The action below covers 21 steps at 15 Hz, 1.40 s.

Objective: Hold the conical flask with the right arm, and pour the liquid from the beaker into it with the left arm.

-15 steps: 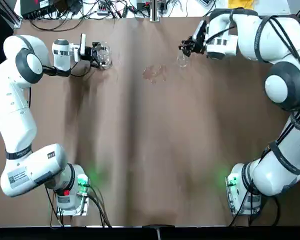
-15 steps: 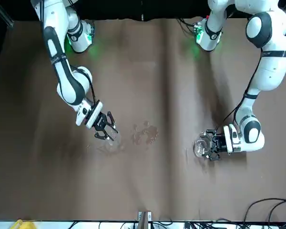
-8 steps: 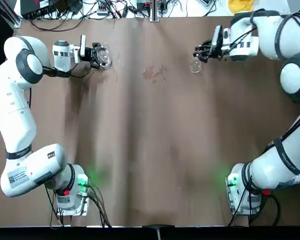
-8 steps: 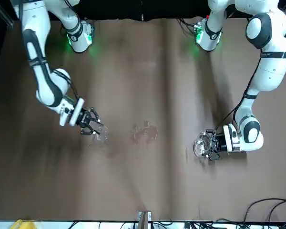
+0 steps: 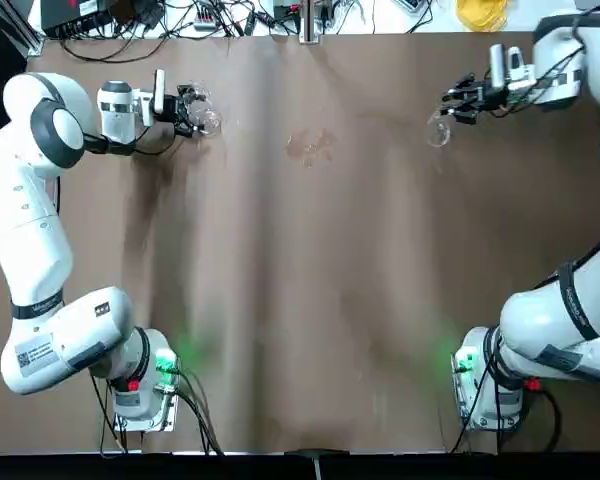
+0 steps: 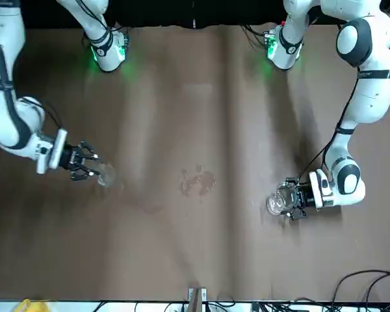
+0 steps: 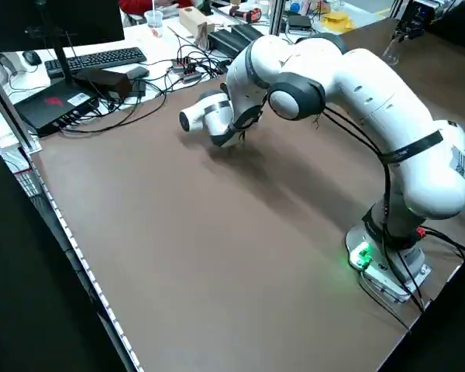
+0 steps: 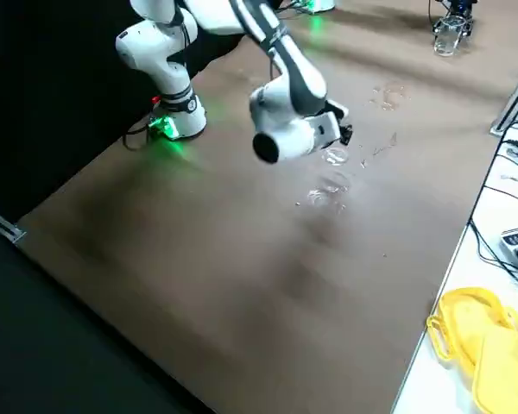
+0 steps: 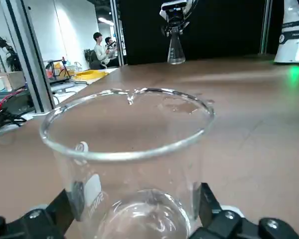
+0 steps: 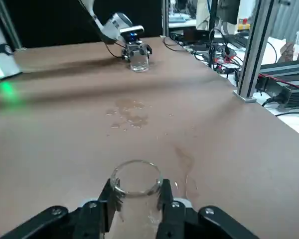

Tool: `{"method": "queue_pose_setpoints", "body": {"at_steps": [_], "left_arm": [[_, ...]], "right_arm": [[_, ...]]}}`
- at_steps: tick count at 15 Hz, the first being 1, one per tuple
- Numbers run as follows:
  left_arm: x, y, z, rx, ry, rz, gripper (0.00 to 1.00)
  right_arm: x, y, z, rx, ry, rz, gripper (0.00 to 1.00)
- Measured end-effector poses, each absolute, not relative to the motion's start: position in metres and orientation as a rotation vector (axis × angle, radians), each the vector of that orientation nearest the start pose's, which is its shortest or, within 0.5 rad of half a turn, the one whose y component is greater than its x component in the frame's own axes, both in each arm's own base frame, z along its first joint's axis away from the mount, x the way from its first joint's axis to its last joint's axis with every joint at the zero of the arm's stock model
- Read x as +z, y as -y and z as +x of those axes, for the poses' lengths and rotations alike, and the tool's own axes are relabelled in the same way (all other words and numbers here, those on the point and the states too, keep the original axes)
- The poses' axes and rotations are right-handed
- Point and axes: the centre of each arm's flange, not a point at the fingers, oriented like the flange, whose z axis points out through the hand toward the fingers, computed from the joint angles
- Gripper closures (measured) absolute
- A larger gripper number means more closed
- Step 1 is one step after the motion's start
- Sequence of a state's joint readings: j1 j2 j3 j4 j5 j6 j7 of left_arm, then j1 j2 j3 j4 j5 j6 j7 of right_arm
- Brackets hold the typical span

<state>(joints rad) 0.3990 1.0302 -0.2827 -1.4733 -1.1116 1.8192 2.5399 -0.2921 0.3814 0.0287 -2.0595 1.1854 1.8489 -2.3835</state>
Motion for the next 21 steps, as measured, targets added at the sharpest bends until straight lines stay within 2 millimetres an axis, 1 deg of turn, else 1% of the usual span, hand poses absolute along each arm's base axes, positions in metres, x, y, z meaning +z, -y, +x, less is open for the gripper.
{"method": "queue_pose_setpoints", "body": {"at_steps": [3,5,7,9,11,12,14,17,19,20,21], "left_arm": [[0.103,-0.061,0.667,1.193,1.489,1.417,0.0],[0.116,-0.078,0.669,1.167,1.52,1.446,0.0],[0.131,-0.085,0.671,1.122,1.542,1.467,0.0],[0.142,-0.087,0.673,1.087,1.56,1.48,0.0],[0.147,-0.089,0.673,1.074,1.566,1.489,0.0],[0.149,-0.092,0.673,1.068,1.566,1.498,0.0],[0.156,-0.104,0.673,1.042,1.568,1.536,0.0],[0.181,-0.121,0.674,0.954,1.588,1.608,0.0],[0.198,-0.125,0.676,0.918,1.591,1.643,0.0],[0.204,-0.125,0.676,0.906,1.589,1.653,0.0],[0.203,-0.124,0.676,0.904,1.589,1.653,0.0]], "right_arm": [[0.237,0.129,0.56,-1.037,1.376,-1.647,0.61],[0.225,0.156,0.566,-1.041,1.369,-1.629,0.61],[0.215,0.176,0.571,-1.042,1.368,-1.635,0.61],[0.205,0.187,0.57,-1.038,1.356,-1.639,0.61],[0.196,0.198,0.565,-1.02,1.35,-1.651,0.61],[0.192,0.204,0.563,-1.014,1.347,-1.658,0.61],[0.187,0.211,0.559,-1.01,1.335,-1.657,0.61],[0.184,0.213,0.558,-1.01,1.33,-1.647,0.61],[0.184,0.213,0.559,-1.009,1.332,-1.645,0.61],[0.184,0.212,0.558,-1.007,1.332,-1.643,0.57],[0.184,0.212,0.558,-1.005,1.333,-1.643,0.56]]}}
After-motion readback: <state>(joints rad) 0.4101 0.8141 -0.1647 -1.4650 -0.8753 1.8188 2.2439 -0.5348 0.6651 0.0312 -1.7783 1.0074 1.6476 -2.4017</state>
